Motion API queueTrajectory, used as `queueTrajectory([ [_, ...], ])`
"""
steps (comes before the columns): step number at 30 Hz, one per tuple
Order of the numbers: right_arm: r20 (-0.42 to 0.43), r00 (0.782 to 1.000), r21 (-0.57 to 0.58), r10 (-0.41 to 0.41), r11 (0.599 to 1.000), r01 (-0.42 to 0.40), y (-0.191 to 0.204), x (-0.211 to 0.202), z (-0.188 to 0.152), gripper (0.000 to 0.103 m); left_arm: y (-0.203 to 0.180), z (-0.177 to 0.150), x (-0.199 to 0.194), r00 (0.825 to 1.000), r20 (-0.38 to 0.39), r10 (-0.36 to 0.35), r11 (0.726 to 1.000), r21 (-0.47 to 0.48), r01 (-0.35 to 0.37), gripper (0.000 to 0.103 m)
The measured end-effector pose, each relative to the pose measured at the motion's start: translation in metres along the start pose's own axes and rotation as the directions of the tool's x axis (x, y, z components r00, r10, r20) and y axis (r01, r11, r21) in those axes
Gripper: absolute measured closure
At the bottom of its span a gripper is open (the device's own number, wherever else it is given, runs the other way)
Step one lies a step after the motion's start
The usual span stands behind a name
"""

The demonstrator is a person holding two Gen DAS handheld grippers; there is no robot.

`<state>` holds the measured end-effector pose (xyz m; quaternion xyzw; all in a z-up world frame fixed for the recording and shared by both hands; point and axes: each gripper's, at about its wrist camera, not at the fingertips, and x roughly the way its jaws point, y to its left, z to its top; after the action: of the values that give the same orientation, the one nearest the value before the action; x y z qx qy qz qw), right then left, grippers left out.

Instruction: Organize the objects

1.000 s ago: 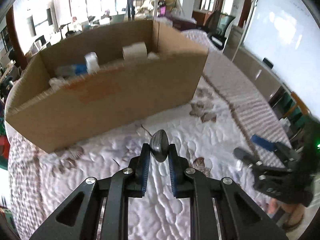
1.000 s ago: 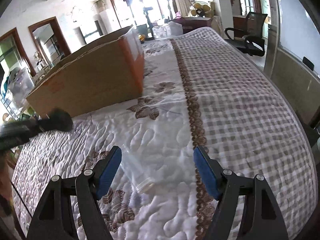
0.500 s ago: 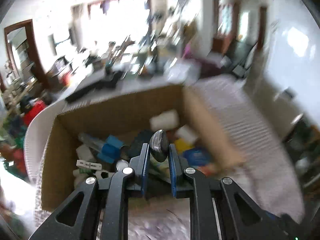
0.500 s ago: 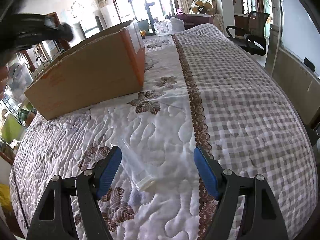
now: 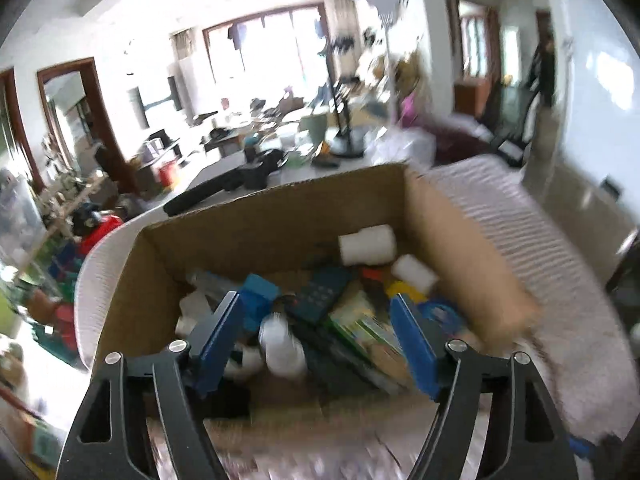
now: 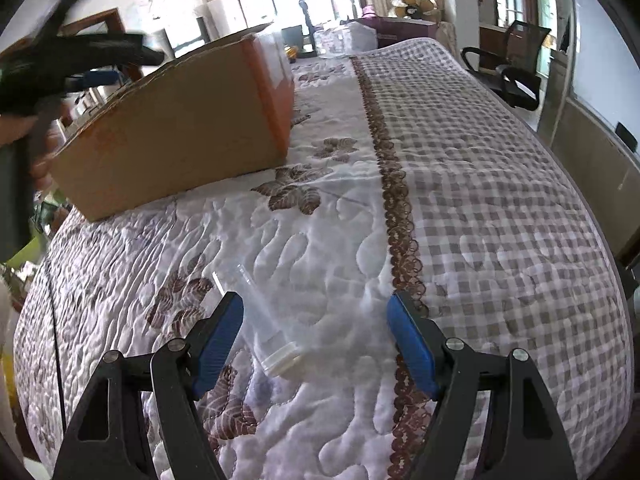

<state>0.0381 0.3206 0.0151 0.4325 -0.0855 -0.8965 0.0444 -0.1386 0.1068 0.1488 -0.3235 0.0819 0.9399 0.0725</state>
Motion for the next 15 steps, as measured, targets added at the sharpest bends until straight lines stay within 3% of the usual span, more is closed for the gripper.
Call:
queueTrajectory([
  [3, -0.005, 1.000, -0.042, -0.006, 0.999, 0.006, 0.006, 0.001, -0.001, 0.000, 0.012, -0.035, -0.042, 0.996, 0.019, -0.089, 0.996, -0.009, 0.089, 0.018],
  [7, -0.004, 0.998, -0.118, -0.057, 0.991, 0.057, 0.016, 0.004, -0.005, 0.000, 0.026, -0.091, -0.074, 0.990, -0.006, -0.144, 0.990, -0.005, 0.144, 0.017],
  [9, 0.004, 0.996, -0.150, -0.091, 0.985, 0.091, 0.023, 0.004, -0.007, 0.000, 0.038, -0.121, -0.075, 0.980, -0.049, -0.194, 0.980, -0.060, 0.191, 0.016],
  [12, 0.005, 0.998, -0.210, -0.064, 0.976, 0.064, 0.033, 0.004, -0.009, 0.000, 0.048, -0.150, -0.063, 0.958, -0.122, -0.260, 0.958, -0.157, 0.240, 0.016],
  [15, 0.012, 0.997, -0.225, -0.082, 0.971, 0.082, 0.038, 0.004, -0.009, 0.000, 0.052, -0.167, -0.053, 0.945, -0.139, -0.295, 0.940, -0.218, 0.261, 0.016],
])
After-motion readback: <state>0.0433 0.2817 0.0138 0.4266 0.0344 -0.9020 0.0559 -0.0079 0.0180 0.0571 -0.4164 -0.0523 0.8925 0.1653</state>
